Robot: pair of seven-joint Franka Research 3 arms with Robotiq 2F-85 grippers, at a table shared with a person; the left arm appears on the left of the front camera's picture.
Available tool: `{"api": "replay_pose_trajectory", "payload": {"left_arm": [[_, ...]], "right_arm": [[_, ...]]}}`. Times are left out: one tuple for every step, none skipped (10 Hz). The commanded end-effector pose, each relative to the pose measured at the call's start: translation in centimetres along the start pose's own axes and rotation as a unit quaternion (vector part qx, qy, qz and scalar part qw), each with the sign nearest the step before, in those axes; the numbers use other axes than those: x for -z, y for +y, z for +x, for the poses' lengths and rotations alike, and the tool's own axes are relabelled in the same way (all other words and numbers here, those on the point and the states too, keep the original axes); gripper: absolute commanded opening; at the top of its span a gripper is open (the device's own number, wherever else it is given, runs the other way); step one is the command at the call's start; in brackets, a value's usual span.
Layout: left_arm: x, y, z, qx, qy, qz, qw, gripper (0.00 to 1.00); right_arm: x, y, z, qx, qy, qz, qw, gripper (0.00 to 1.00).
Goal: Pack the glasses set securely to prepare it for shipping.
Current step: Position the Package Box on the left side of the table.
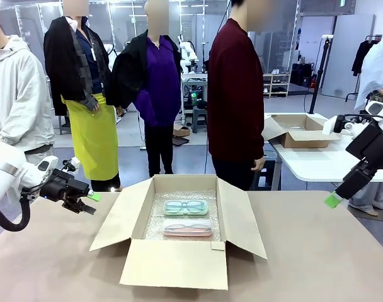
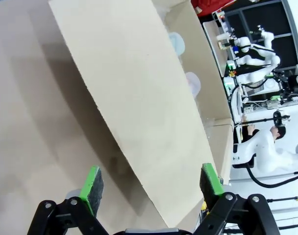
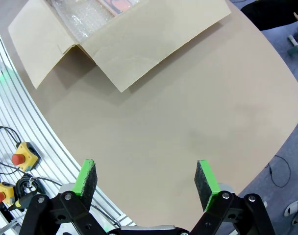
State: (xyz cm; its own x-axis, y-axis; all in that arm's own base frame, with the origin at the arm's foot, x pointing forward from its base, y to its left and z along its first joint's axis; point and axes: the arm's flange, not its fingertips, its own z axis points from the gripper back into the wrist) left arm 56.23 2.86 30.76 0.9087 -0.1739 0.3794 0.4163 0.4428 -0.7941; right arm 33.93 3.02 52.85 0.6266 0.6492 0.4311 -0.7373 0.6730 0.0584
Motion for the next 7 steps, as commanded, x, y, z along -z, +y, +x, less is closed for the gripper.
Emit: {"api": "replay_pose_trajectory", "payload": {"left_arm": [[0.6,0.5,0.9,-0.019,0.005,-0.018,1.000,1.00],[1.1,1.0,0.7,-0.024,0.009,-0.015,1.000,1.00],[1.6,1.5,0.5,-0.043,0.018,-0.033,0.998,1.00],[2.0,1.7,0.4,-0.054,0.019,-0.046,0.997,1.00],[2.5,1.9,0.2,-0.067,0.014,-0.055,0.996,1.00],[3.0,1.9,0.0,-0.080,0.018,-0.073,0.994,1.00],[3.5,1.5,-0.4,-0.079,0.018,-0.080,0.993,1.00]], "right_arm": [[-0.1,0.2,0.0,0.002,0.003,-0.002,1.000,1.00],[-0.1,0.2,0.0,0.002,0.003,-0.002,1.000,1.00],[-0.1,0.2,0.0,0.002,0.003,-0.002,1.000,1.00],[-0.1,0.2,0.0,0.002,0.003,-0.002,1.000,1.00],[-0.1,0.2,0.0,0.002,0.003,-0.002,1.000,1.00],[-0.1,0.2,0.0,0.002,0.003,-0.002,1.000,1.00],[-0.1,0.2,0.0,0.002,0.003,-0.002,1.000,1.00]]}}
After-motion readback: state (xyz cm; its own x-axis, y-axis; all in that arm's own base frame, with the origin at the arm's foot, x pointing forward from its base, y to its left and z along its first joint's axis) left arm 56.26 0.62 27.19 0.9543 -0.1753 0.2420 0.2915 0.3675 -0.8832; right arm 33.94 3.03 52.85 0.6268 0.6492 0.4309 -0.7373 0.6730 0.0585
